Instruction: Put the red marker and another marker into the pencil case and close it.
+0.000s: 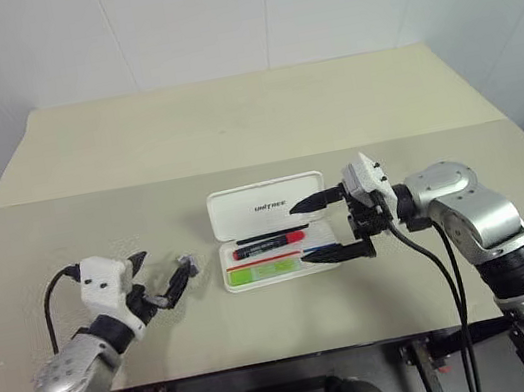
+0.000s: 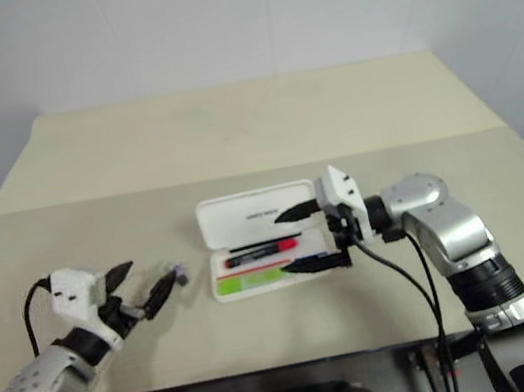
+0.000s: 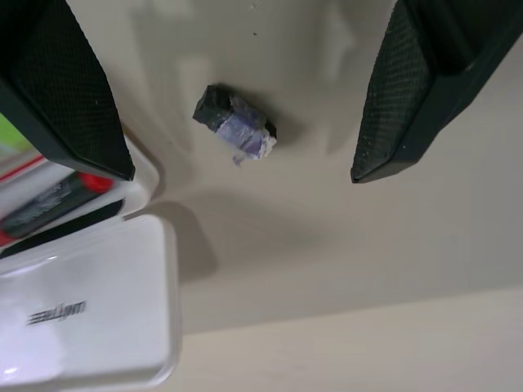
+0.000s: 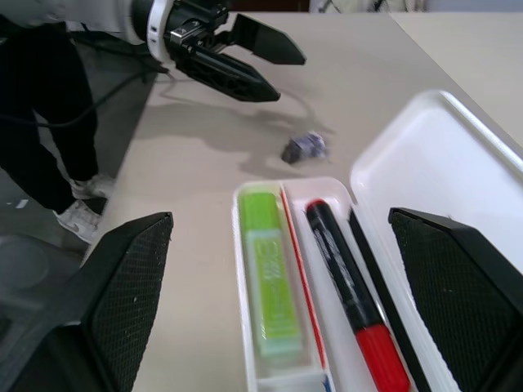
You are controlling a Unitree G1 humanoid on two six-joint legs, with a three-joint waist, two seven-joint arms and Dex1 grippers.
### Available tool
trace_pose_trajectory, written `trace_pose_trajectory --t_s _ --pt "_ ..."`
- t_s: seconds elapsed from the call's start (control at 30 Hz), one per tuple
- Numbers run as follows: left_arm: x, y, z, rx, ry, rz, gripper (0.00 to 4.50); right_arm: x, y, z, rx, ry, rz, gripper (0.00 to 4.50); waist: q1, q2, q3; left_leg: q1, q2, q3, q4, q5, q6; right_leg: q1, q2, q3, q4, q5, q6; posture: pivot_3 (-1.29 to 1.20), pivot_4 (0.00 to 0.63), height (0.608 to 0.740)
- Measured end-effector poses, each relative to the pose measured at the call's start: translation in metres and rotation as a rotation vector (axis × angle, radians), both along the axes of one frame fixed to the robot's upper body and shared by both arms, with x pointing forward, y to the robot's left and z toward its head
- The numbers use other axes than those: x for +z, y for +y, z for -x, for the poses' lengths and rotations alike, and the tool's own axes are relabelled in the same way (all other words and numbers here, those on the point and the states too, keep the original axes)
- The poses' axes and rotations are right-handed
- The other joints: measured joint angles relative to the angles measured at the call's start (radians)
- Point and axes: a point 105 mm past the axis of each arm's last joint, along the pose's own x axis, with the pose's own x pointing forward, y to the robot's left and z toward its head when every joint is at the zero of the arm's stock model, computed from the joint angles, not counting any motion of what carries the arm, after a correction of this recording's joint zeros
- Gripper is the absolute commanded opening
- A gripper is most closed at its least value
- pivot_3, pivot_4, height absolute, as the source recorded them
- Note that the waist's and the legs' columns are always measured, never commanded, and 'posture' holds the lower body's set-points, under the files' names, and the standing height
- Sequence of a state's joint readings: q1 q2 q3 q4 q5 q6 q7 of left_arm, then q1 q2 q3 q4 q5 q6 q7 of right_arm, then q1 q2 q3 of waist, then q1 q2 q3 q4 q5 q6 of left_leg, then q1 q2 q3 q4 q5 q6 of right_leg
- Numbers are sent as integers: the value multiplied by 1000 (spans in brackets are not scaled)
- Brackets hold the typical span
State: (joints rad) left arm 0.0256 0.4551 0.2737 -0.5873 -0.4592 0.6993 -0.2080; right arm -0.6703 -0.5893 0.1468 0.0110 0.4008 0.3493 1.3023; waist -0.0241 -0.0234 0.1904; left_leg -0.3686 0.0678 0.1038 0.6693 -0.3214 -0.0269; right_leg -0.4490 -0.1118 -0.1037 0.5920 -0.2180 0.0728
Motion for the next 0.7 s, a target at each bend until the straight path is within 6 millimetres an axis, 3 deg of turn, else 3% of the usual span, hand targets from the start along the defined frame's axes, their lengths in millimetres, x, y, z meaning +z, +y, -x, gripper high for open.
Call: trace_pose_trajectory --t_s 0.37,0.57,0.7 --pt "-8 -29 -20 76 205 34 4500 -4 -11 -10 -54 0 14 4479 6 0 0 -1 -1 0 0 0 0 1 0 0 -1 1 2 0 150 740" --pt "-17 -47 -18 87 332 61 4500 9 -35 -16 -133 -31 0 4479 20 0 0 -1 -1 0 1 1 -1 1 0 0 -1 1 2 0 150 740" --pt "-16 -45 -20 139 379 50 4500 11 -39 -18 -153 -40 2 4479 24 -1 0 -1 -1 -1 3 1 -1 2 0 0 -1 1 2 0 150 740"
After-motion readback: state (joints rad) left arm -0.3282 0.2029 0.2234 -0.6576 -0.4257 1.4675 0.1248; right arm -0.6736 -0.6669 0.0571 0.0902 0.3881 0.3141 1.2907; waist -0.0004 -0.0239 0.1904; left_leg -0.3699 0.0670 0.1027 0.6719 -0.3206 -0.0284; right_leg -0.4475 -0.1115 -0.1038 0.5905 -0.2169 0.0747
